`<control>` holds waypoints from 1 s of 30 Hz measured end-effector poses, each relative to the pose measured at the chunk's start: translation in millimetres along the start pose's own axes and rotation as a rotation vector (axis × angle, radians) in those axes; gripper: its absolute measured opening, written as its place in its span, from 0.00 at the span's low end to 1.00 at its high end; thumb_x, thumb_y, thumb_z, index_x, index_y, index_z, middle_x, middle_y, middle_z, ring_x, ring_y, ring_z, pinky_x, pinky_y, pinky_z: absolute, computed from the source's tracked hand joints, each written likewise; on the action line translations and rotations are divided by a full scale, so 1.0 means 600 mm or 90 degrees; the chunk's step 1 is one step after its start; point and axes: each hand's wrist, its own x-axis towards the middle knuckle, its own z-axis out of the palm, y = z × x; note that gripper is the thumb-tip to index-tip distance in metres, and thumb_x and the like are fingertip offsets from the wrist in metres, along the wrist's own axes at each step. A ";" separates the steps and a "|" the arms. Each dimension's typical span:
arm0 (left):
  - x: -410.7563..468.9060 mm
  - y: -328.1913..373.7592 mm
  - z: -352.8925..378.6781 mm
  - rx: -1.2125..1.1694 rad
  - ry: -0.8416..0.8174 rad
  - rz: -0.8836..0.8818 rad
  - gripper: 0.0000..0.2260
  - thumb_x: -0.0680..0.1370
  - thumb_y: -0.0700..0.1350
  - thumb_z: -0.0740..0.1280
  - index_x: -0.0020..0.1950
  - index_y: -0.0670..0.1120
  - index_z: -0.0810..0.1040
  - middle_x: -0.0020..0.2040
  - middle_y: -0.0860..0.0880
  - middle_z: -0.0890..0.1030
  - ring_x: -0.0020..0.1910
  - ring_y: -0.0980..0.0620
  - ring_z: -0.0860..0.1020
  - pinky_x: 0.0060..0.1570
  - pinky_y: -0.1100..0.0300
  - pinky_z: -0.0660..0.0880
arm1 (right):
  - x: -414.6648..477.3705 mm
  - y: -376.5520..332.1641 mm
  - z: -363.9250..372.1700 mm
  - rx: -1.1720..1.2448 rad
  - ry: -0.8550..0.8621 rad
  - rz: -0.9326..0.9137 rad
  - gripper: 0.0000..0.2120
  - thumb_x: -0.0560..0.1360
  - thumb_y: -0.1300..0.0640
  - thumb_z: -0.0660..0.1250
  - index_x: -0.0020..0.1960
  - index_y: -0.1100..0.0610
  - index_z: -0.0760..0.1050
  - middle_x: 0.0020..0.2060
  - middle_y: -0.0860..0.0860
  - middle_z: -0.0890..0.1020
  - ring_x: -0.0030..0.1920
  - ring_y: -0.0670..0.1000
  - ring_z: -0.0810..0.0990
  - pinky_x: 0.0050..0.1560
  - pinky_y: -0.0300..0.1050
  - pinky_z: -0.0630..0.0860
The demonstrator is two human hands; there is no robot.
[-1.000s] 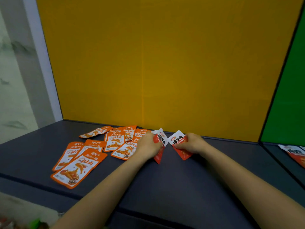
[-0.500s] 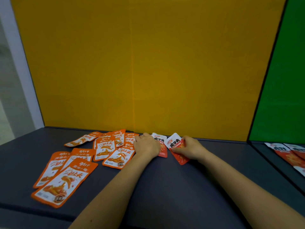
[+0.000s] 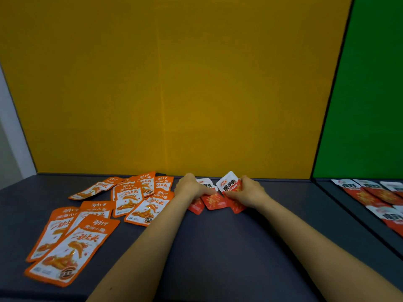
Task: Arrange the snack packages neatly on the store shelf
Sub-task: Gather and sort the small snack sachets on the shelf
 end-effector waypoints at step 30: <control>-0.270 0.229 0.166 -0.649 -0.306 -0.016 0.04 0.76 0.35 0.65 0.47 0.43 0.74 0.39 0.43 0.82 0.25 0.52 0.82 0.25 0.57 0.80 | -0.253 0.326 -0.332 0.380 0.079 0.012 0.08 0.77 0.62 0.63 0.40 0.54 0.69 0.30 0.48 0.77 0.22 0.39 0.76 0.26 0.32 0.72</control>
